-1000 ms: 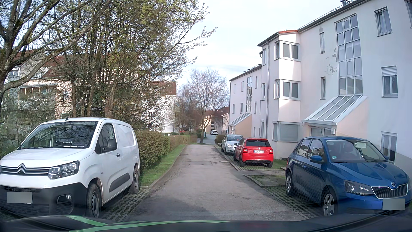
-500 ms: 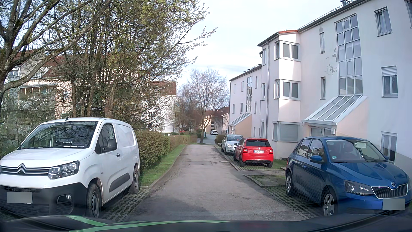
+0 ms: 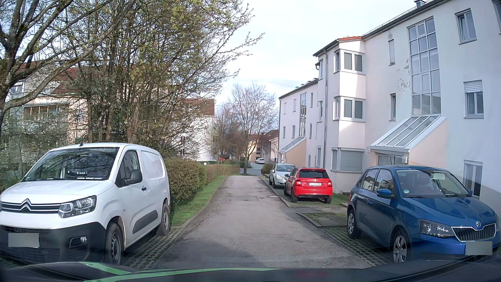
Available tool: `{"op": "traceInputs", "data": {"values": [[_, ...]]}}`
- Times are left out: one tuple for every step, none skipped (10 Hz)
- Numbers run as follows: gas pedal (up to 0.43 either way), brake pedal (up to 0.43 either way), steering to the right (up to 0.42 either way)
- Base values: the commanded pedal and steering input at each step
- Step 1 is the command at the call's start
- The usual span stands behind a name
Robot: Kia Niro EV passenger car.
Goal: Follow the waypoints while adhering to traffic rules and regulations
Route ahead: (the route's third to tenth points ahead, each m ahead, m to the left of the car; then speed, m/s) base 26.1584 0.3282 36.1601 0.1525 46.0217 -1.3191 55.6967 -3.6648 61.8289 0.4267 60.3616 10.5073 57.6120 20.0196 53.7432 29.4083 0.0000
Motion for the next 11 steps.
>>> {"op": "traceInputs", "data": {"values": [[0.0,0.604,0.006],[0.0,0.604,0.006],[0.0,0.604,0.006],[0.0,0.604,0.006],[0.0,0.604,0.006],[0.0,0.604,0.006],[0.0,0.604,0.006],[0.0,0.604,0.006],[0.0,0.598,0.006],[0.0,0.604,0.006],[0.0,0.61,0.006]]}}
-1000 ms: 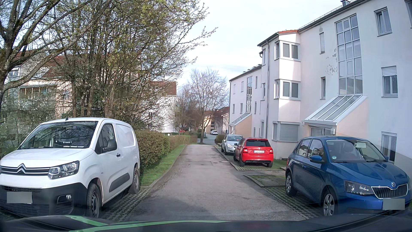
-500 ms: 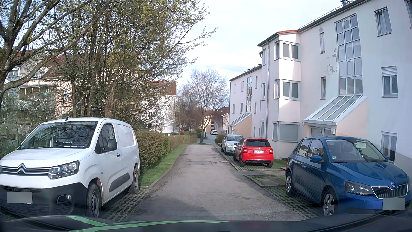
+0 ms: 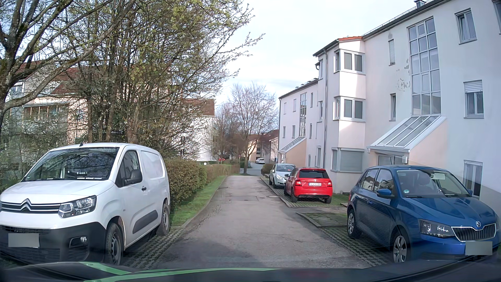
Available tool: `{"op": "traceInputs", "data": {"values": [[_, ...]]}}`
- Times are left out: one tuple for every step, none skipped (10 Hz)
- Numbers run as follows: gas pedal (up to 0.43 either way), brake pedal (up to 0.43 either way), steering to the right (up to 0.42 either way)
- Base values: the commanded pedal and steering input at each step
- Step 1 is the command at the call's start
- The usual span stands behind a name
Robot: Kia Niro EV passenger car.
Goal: Follow the waypoints while adhering to traffic rules and regulations
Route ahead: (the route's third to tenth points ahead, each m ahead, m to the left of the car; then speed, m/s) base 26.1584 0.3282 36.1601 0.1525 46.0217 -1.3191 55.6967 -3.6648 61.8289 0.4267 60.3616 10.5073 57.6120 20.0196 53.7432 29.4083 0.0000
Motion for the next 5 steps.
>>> {"op": "traceInputs", "data": {"values": [[0.0,0.616,0.006],[0.0,0.616,0.006],[0.0,0.616,0.006],[0.0,0.616,0.006],[0.0,0.616,0.006]]}}
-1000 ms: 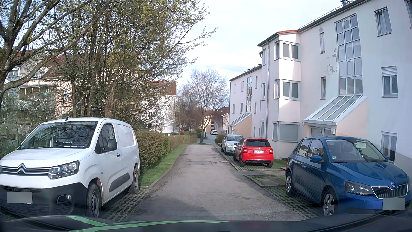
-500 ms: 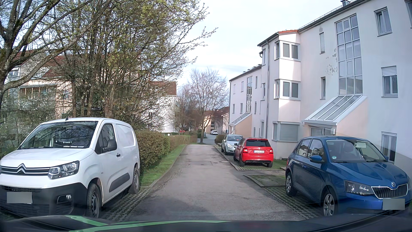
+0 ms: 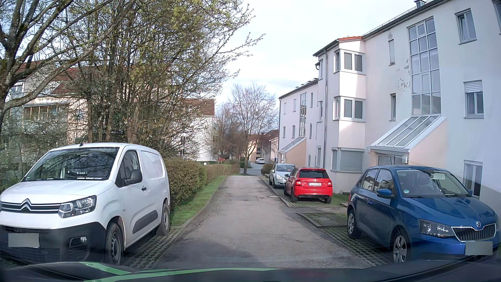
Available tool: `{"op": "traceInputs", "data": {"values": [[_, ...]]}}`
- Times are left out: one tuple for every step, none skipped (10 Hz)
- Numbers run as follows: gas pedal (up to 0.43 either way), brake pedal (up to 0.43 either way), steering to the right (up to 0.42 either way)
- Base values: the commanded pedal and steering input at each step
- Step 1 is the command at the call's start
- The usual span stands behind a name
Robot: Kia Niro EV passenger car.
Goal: Follow the waypoints while adhering to traffic rules and regulations
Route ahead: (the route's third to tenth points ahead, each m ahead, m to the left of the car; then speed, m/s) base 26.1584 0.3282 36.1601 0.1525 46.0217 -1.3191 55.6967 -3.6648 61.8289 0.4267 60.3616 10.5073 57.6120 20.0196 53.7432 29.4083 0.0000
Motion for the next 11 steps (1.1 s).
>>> {"op": "traceInputs", "data": {"values": [[0.0,0.616,0.006],[0.0,0.622,0.006],[0.0,0.622,0.006],[0.0,0.622,0.006],[0.0,0.622,0.006],[0.0,0.622,0.006],[0.0,0.622,0.006],[0.0,0.622,0.006],[0.0,0.622,0.006],[0.0,0.622,0.006],[0.0,0.622,0.006]]}}
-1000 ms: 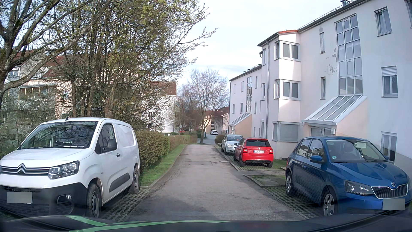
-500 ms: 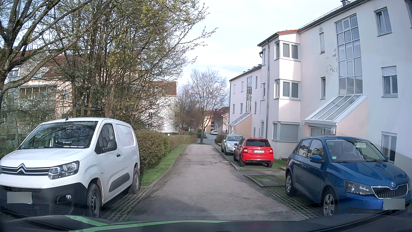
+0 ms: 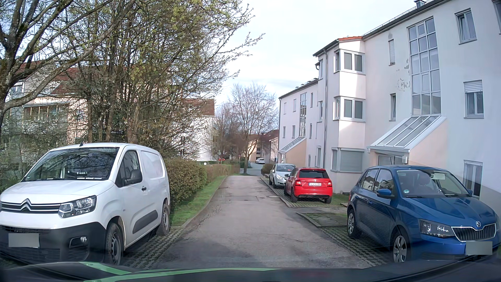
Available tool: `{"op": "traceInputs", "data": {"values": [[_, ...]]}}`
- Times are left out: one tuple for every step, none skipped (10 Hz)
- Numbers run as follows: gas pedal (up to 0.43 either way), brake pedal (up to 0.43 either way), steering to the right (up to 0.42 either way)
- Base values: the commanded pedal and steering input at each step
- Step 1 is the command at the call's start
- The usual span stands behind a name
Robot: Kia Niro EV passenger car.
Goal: Follow the waypoints while adhering to traffic rules and regulations
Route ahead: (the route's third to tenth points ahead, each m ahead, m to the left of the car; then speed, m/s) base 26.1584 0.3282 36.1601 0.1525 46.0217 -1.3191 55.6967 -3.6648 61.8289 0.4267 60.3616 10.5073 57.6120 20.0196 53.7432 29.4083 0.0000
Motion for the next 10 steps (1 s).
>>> {"op": "traceInputs", "data": {"values": [[0.0,0.622,0.006],[0.0,0.622,0.006],[0.0,0.622,0.006],[0.0,0.622,0.006],[0.0,0.622,0.006],[0.0,0.622,0.006],[0.0,0.622,0.006],[0.0,0.622,0.006],[0.0,0.634,0.006],[0.0,0.652,0.006]]}}
